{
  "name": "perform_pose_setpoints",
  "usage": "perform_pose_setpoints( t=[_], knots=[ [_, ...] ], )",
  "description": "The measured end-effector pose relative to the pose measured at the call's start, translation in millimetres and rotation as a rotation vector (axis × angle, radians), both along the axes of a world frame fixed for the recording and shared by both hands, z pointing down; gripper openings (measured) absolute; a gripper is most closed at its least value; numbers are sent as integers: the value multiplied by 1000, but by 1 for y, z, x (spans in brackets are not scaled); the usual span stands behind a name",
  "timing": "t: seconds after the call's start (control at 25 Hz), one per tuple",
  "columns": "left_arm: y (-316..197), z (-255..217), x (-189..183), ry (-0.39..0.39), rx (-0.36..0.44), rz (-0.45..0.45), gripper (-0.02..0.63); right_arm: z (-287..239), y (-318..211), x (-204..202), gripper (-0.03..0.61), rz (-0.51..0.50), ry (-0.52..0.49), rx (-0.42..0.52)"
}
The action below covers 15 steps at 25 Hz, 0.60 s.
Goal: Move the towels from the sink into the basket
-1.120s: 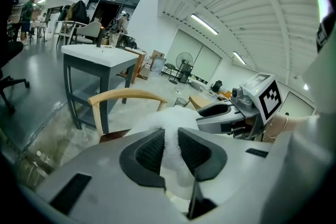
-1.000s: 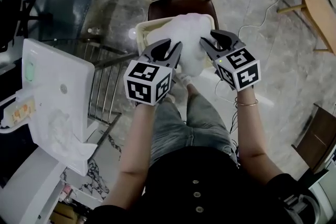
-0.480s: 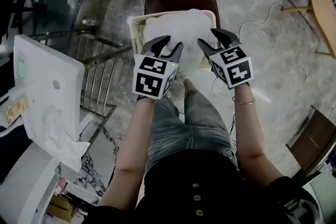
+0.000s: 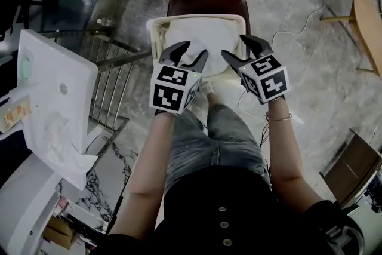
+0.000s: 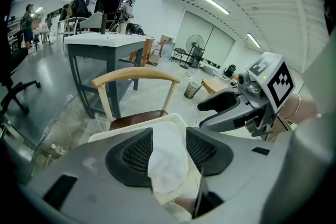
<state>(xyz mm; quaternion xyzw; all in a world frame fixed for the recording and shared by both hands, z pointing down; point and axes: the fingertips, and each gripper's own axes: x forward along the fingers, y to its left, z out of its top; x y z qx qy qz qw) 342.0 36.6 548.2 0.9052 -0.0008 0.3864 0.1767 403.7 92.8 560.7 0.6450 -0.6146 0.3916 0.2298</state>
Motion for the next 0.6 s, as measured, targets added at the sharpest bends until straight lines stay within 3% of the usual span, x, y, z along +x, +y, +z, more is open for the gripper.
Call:
perform_pose_setpoints(
  t=[0.28,0.6],
  knots=[
    [-15,-35,-12,39,33,-79,176,-35,-25,-17,311,-109,7,58],
    [-48,-64,-62,89,107,-258,176,-71,-75,-58,318,-259,19,152]
  ],
)
